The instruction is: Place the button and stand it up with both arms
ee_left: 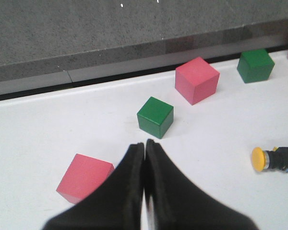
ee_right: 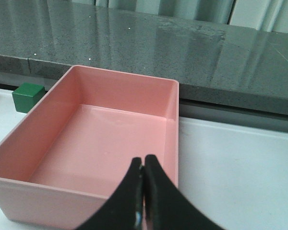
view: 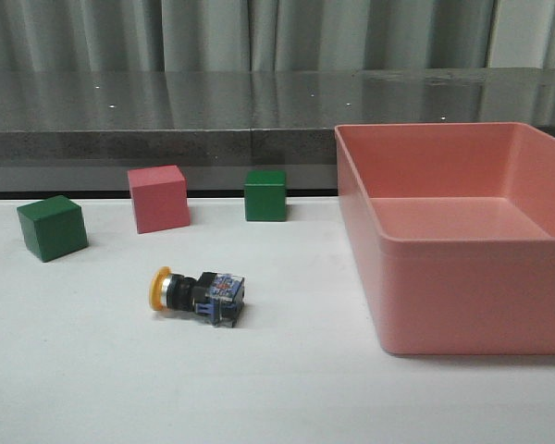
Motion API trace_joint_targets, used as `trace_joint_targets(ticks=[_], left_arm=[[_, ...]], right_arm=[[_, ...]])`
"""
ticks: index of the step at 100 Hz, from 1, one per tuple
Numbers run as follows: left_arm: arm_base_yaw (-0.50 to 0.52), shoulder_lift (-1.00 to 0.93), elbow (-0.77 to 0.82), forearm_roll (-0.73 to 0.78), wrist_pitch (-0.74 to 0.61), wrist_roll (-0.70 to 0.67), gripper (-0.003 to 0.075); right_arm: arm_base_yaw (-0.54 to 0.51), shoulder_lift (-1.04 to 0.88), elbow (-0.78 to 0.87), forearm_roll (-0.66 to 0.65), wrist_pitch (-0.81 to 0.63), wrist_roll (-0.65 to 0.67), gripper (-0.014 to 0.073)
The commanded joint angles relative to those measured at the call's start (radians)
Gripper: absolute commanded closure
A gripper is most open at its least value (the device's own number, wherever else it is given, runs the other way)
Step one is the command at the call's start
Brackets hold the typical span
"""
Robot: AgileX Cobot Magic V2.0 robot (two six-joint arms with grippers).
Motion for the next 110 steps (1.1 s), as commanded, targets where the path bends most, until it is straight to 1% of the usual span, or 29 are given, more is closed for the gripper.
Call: trace_joint_targets(ticks=[1,16,23,30,37,41,42,44,45,49,54,59,68,81,88,93,97,98,100,105,107,110], left_arm=[[-0.002,0.105,-0.094,-0.022,-0.019,0.027,0.0739],[-0.025,0.264,-0.161,-0.026,-0.016,0.093,0.0738],[-0.048,0.321,-0.188,-0.026,-0.002,0.161,0.0733],[-0.079,0.371,-0.209,-0.026,0.022,0.260,0.0685],[-0.117,0.410,-0.218,-0.026,0.028,0.356,0.0575],[-0.137,0.425,-0.218,-0.026,0.028,0.395,0.0481],[-0.145,0.430,-0.218,-0.026,0.028,0.406,0.0445],[-0.157,0.438,-0.218,-0.026,0.026,0.415,0.0409],[-0.161,0.441,-0.218,-0.026,0.024,0.418,0.0372],[-0.182,0.456,-0.218,-0.026,0.014,0.418,0.0269],[-0.201,0.474,-0.218,-0.026,-0.018,0.418,0.0184],[-0.214,0.491,-0.218,-0.026,-0.052,0.418,0.0144],[-0.230,0.523,-0.218,-0.062,-0.084,0.418,0.0148],[-0.233,0.556,-0.218,-0.132,-0.052,0.418,0.0156],[-0.233,0.577,-0.218,-0.150,-0.063,0.455,0.0156],[-0.233,0.594,-0.218,-0.196,-0.075,0.541,0.0156],[-0.233,0.602,-0.218,-0.269,-0.080,0.666,0.0156],[-0.233,0.608,-0.218,-0.285,-0.082,0.715,0.0156],[-0.233,0.615,-0.218,-0.337,-0.082,0.766,0.0156],[-0.230,0.631,-0.218,-0.474,-0.080,0.970,0.0156],[-0.228,0.638,-0.218,-0.534,-0.075,1.017,0.0156],[-0.223,0.648,-0.218,-0.628,-0.069,1.131,0.0156]], right_arm=[[-0.005,0.010,-0.026,-0.001,-0.088,-0.001,0.0655],[-0.005,0.010,-0.026,-0.001,-0.088,-0.001,0.0655],[-0.005,0.010,-0.026,-0.001,-0.088,-0.001,0.0655],[-0.005,0.010,-0.026,-0.001,-0.088,-0.001,0.0655],[-0.005,0.010,-0.026,-0.001,-0.088,-0.001,0.0655],[-0.005,0.010,-0.026,-0.001,-0.088,-0.001,0.0655],[-0.005,0.010,-0.026,-0.001,-0.088,-0.001,0.0655],[-0.005,0.010,-0.026,-0.001,-0.088,-0.001,0.0655],[-0.005,0.010,-0.026,-0.001,-0.088,-0.001,0.0655],[-0.005,0.010,-0.026,-0.001,-0.088,-0.001,0.0655],[-0.005,0.010,-0.026,-0.001,-0.088,-0.001,0.0655],[-0.005,0.010,-0.026,-0.001,-0.088,-0.001,0.0655],[-0.005,0.010,-0.026,-0.001,-0.088,-0.001,0.0655],[-0.005,0.010,-0.026,-0.001,-0.088,-0.001,0.0655],[-0.005,0.010,-0.026,-0.001,-0.088,-0.001,0.0655],[-0.005,0.010,-0.026,-0.001,-0.088,-0.001,0.0655],[-0.005,0.010,-0.026,-0.001,-0.088,-0.001,0.0655],[-0.005,0.010,-0.026,-0.001,-0.088,-0.001,0.0655],[-0.005,0.010,-0.026,-0.001,-0.088,-0.001,0.0655],[-0.005,0.010,-0.026,-0.001,-0.088,-0.001,0.0655],[-0.005,0.010,-0.026,-0.001,-0.088,-0.001,0.0655],[-0.005,0.010,-0.026,-0.001,-0.088,-0.001,0.0655]])
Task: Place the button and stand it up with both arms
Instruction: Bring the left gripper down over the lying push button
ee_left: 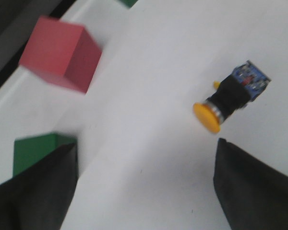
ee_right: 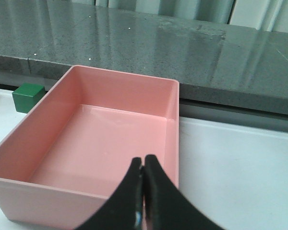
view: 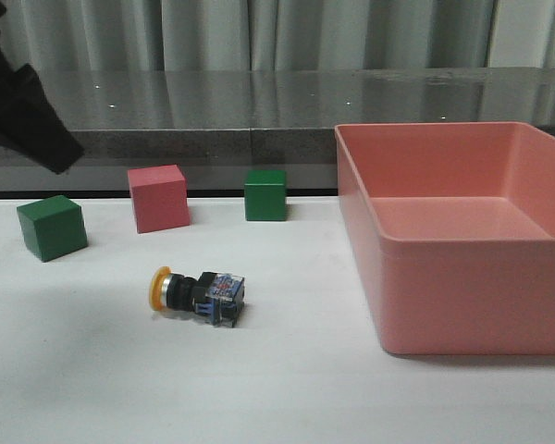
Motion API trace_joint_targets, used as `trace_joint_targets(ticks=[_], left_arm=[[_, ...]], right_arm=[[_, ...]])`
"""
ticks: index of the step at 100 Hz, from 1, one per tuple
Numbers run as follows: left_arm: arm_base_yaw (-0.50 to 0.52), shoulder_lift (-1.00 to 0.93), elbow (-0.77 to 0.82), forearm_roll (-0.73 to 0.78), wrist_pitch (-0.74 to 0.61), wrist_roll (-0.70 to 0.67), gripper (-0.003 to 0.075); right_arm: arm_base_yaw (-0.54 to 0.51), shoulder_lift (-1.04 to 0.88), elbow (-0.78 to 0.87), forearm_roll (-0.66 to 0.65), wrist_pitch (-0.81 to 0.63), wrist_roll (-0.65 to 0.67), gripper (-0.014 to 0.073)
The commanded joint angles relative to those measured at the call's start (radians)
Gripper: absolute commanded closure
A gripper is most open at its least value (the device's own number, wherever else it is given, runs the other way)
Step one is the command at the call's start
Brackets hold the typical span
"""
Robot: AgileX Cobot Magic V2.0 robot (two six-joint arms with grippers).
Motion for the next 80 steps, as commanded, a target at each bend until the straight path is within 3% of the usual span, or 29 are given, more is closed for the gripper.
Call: trace_joint_targets(ticks=[1,16,51,63,80], left_arm=[[0.005,0.000,-0.035,-0.273,-0.031,0.311,0.0156],[0.043,0.065,-0.035,-0.553,0.125,0.710,0.0156],[0.148,0.280,-0.035,-0.818,0.584,1.088,0.0156],[0.149,0.331,-0.035,-0.871,0.602,1.214,0.0156],[0.144,0.375,-0.035,-0.906,0.553,1.225,0.0156]], right_arm=[[-0.005,0.010,-0.026,-0.001,-0.088,-0.003,0.0655],[-0.005,0.010,-0.026,-0.001,-0.087,-0.003,0.0655],[-0.005,0.010,-0.026,-0.001,-0.072,-0.003,0.0655],[-0.005,0.010,-0.026,-0.001,-0.072,-0.003,0.0655],[-0.005,0.010,-0.026,-0.001,-0.072,-0.003,0.0655]])
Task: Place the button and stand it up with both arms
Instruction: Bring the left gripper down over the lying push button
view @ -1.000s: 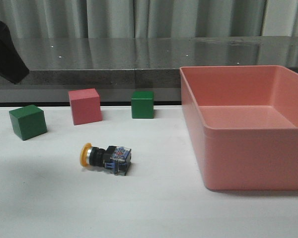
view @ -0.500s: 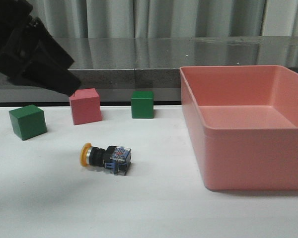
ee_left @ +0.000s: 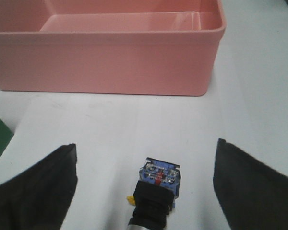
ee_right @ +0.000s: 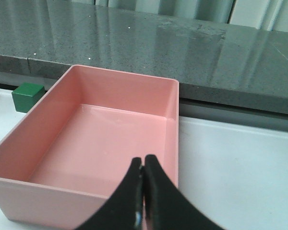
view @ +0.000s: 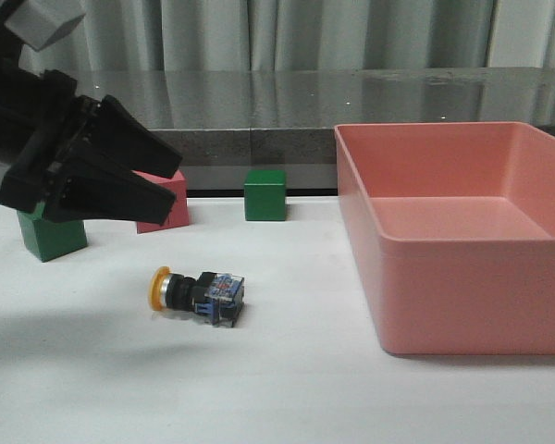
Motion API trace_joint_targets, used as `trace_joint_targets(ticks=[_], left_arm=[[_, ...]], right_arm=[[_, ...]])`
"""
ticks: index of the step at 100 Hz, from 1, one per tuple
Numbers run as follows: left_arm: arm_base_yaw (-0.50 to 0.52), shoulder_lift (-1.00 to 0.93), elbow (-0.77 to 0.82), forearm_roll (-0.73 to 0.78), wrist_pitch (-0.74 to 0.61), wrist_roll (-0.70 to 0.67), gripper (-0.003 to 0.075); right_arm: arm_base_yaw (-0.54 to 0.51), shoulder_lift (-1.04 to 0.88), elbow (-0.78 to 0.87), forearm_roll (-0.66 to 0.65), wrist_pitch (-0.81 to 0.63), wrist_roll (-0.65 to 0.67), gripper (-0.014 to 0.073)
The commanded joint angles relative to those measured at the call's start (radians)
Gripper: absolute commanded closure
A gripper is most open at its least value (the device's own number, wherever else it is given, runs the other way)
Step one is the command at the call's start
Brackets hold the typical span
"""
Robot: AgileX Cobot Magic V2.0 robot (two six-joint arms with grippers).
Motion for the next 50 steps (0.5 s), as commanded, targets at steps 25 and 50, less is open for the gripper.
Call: trace_joint_targets(ticks=[25,50], left_arm=[[-0.003,-0.018,-0.028,-0.072,0.073,0.000,0.0156],[-0.003,-0.018,-0.028,-0.060,0.070,0.040,0.0156]], right_arm=[[-0.005,0.010,-0.026,-0.001,-0.070,-0.003,0.0655],[-0.005,0.010,-0.026,-0.001,-0.070,-0.003,0.0655]])
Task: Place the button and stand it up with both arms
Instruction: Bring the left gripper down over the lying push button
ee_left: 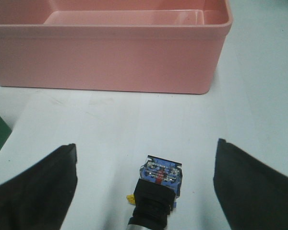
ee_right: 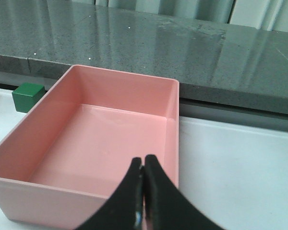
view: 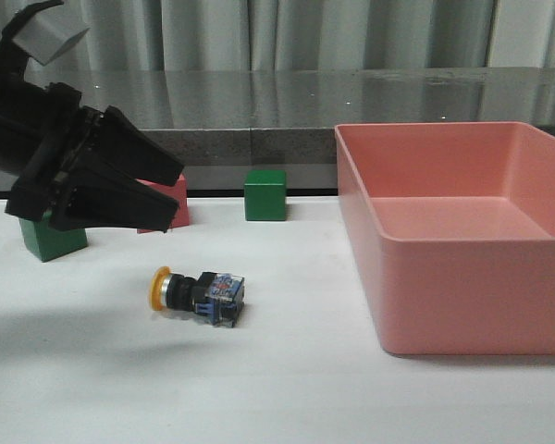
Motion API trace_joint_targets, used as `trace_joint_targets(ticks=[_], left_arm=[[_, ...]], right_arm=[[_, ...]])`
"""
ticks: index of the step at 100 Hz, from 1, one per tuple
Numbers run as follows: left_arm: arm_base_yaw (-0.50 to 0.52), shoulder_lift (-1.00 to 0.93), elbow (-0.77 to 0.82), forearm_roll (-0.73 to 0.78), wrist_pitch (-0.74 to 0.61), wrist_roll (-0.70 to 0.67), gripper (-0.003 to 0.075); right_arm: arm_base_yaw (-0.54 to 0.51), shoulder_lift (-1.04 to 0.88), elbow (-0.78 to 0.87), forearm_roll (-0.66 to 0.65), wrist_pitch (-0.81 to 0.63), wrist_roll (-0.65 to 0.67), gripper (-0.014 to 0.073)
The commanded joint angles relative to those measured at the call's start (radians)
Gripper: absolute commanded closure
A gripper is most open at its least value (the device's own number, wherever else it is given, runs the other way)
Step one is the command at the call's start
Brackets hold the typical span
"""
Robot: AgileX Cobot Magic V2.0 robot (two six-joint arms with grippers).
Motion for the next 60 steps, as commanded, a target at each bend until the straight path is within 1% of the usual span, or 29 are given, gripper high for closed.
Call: trace_joint_targets(ticks=[1,19,42,60], left_arm=[[-0.003,-0.037,-0.026,-0.047,0.067,0.027,0.0156],[-0.003,-0.035,-0.026,-0.042,0.067,0.095,0.0156],[-0.003,-0.026,-0.026,-0.008,0.039,0.097,0.0156],[-0.003,0.047,-0.026,-0.022,0.048,0.105,0.0156]], right_arm=[[-0.005,0.010,-0.026,-0.001,-0.070,-0.003,0.0655],[-0.005,0.010,-0.026,-0.001,-0.070,-0.003,0.0655],[-0.005,0.010,-0.026,-0.001,-0.070,-0.003,0.0655],[-0.005,0.010,-0.026,-0.001,-0.070,-0.003,0.0655]])
